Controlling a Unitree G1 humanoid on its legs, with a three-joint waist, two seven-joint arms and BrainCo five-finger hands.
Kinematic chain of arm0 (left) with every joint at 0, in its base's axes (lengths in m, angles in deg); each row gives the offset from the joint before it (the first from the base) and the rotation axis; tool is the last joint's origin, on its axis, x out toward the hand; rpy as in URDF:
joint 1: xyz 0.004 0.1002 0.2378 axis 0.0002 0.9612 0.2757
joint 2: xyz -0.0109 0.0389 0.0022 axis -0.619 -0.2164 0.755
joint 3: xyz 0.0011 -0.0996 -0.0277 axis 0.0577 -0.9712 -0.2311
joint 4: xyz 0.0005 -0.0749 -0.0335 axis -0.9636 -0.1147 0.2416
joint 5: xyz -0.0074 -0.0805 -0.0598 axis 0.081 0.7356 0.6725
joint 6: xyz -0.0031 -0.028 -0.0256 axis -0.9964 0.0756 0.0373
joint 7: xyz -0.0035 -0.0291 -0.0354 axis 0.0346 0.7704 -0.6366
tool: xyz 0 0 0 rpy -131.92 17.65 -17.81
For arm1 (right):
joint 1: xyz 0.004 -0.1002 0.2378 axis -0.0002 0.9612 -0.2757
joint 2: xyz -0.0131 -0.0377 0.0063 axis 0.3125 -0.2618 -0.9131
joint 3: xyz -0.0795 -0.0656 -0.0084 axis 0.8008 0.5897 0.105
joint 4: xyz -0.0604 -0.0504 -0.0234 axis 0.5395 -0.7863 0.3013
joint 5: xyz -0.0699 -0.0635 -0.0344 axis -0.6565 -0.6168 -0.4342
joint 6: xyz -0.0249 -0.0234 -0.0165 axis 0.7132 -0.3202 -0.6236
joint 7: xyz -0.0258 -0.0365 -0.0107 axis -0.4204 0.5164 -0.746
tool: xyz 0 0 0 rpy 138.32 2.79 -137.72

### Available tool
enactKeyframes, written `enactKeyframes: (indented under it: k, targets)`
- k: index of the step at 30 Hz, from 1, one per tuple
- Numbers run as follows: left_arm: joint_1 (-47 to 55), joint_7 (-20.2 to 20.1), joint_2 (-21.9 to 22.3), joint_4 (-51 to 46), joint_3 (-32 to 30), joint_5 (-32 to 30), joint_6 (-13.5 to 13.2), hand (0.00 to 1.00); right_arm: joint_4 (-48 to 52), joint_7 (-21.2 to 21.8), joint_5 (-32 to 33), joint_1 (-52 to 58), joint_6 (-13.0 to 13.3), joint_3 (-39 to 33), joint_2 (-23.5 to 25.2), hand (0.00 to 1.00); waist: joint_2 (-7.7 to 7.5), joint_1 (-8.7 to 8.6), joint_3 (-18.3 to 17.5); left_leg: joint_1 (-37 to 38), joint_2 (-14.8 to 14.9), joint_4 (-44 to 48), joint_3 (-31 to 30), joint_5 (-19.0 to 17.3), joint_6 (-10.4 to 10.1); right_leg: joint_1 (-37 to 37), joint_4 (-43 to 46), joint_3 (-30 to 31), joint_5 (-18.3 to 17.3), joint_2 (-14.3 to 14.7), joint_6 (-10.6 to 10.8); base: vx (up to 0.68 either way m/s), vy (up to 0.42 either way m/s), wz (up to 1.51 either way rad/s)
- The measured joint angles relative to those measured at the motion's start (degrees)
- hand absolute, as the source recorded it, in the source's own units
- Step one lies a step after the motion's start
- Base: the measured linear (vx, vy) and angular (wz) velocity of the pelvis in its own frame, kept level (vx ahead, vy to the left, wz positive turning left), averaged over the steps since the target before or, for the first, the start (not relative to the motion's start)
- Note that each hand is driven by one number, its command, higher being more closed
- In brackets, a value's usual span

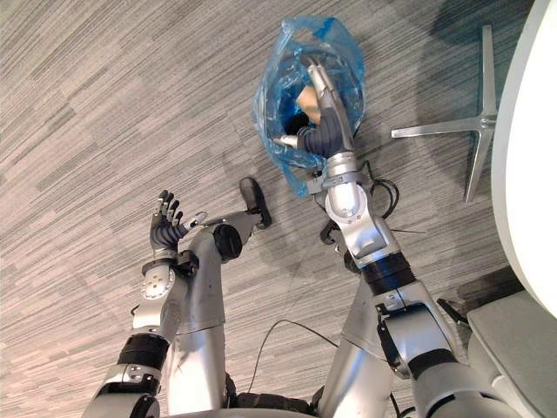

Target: Gather rubbish on tea table into small bin, then transfer packed bag to large trash can.

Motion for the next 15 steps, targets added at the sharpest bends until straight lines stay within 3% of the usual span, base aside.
enactKeyframes:
  k: [7,15]
  targets:
    - [-0.20,0.17,-0.30,0.07,0.00,0.00,-0.91,0.00,-7.31,0.93,-3.38,-0.54,-0.45,3.76,0.24,0.00,-0.07,0.17,0.01,-0.55,-0.21,-0.47,-0.37,0.13,-0.20,-0.09,-0.34,-0.58,-0.30,-0.05,0.51,-0.06,0.023,0.03]
    - [-2.10,0.22,-1.22,0.49,-0.09,0.14,-1.66,0.00,-14.63,0.89,-3.55,-4.90,-2.84,4.37,1.27,0.00,-0.07,0.30,0.01,-3.60,-1.08,-0.37,-1.41,0.67,-0.32,-2.51,0.74,-1.40,-0.49,-1.09,0.71,-0.07,0.033,0.10]
